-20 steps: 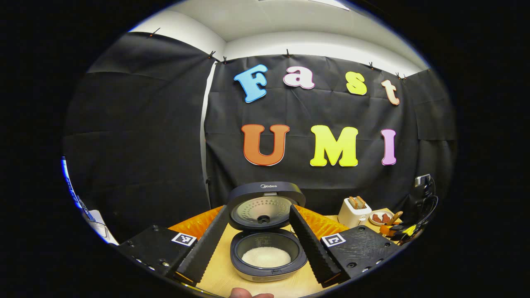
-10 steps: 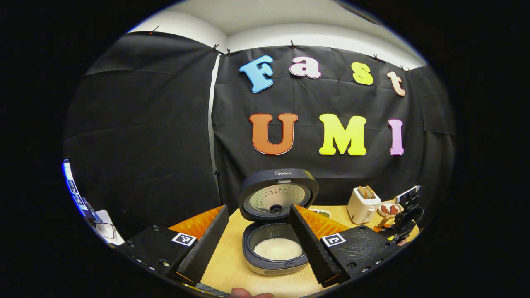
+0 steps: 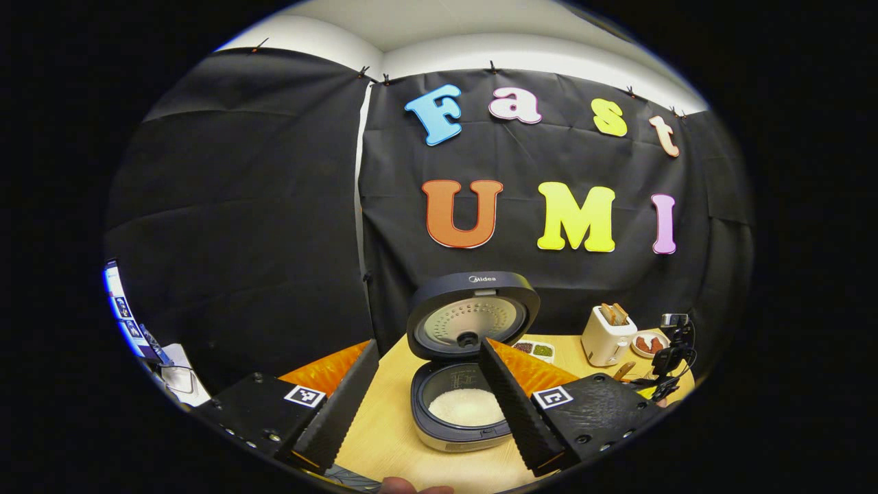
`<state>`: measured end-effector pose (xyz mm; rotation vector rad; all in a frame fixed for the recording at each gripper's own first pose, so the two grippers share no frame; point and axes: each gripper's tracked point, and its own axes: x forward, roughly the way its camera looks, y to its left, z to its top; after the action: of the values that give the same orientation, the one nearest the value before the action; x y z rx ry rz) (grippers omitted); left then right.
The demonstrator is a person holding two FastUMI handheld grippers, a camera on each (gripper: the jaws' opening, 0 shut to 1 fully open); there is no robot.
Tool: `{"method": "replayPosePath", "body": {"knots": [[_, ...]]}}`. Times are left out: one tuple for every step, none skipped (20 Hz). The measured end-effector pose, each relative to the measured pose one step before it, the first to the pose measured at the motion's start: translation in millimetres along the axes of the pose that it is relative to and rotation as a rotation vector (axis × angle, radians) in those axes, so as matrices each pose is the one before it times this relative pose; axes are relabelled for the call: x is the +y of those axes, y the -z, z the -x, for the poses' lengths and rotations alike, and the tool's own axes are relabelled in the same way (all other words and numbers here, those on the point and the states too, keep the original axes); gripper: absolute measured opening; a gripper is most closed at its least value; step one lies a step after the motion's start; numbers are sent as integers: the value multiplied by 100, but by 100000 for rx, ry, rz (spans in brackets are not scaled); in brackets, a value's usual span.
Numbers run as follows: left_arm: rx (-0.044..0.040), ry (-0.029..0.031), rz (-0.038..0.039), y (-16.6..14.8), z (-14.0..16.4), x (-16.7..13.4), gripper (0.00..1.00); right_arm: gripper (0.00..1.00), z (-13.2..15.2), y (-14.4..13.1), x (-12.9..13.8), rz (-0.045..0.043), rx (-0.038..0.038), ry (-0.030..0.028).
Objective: Close the left gripper, press the button to open the rice cooker; take a wooden spoon from the chopstick holder with the right hand, scoop a spoonful of rice and pour it into the rice cooker, then put the wooden spoon back into the chopstick holder.
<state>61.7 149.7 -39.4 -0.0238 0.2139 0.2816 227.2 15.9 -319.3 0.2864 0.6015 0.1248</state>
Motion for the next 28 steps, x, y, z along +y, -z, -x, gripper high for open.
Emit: {"method": "replayPosePath", "body": {"knots": [[-306,-98,231,-85,63,105,94,12,-80,-6,105,-6813,1483,-2735],[-28,154,185,-16,201,-7,95,12,-90,37,-145,-7210,1314,-1826],[583,73,108,112,11,-22,95,12,-34,-92,-251,-6000,1101,-768],[72,162,225,43,87,-47,95,12,112,56,-160,-6920,1175,-1156],[-141,254,336,-139,-29,-15,84,12,138,-113,-233,-7110,789,-1015],[-364,257,404,15,-24,-83,94,12,181,-106,-415,-6205,752,-179],[-10,342,314,-82,161,-182,94,12,378,-150,-600,-5434,431,-108],[-292,393,180,-41,72,-47,94,13,188,-128,-555,-5037,3,-392],[-70,520,19,-29,64,-270,94,13,297,-201,-489,-4664,-57,-572],[40,472,-269,54,-59,-272,94,13,233,-187,-478,-4709,-276,-659],[109,554,-198,84,-53,-249,94,13,189,-329,-364,-3935,-532,-1030],[245,674,143,51,-65,-336,94,12,266,-351,-401,-2990,-544,-606],[371,682,340,40,-86,-371,94,12,439,-503,-200,-2160,-887,-792],[22,708,269,-45,22,-386,94,12,505,-467,-196,-1143,-1326,-438],[-343,789,65,-67,-10,-409,95,12,583,-688,-28,-1009,-1669,-703],[-555,954,89,-140,-66,-445,94,12,881,-906,100,-1147,-1977,-728],[-532,1164,74,-99,-108,-464,94,12,882,-947,257,-1159,-1579,-1133],[-356,1049,97,-27,-118,-450,94,12,1084,-937,537,-1305,-2045,-1022],[-351,879,232,-102,7,-409,94,12,815,-1077,599,-1363,-2045,-895],[-388,779,423,-135,-10,-208,94,12,805,-994,788,-544,-1746,-821],[-297,804,892,-97,-36,-322,94,12,688,-800,753,135,-1368,-1107],[-496,918,746,-146,29,-315,94,12,653,-745,1005,734,-1244,-1203],[-460,599,276,-10,34,-138,95,12,453,-502,1111,847,-870,-1541],[-355,408,-235,8,50,18,89,12,204,-262,1391,888,-444,-1701],[-203,220,-477,59,131,152,94,12,134,-130,1464,738,-55,-2085],[-114,89,-446,168,58,104,94,12,-6,107,1781,749,247,-2192],[83,-152,-220,142,196,370,94,12,-245,164,1637,724,477,-2570],[688,-263,509,307,203,293,94,12,-450,425,1747,781,867,-2651]]}}
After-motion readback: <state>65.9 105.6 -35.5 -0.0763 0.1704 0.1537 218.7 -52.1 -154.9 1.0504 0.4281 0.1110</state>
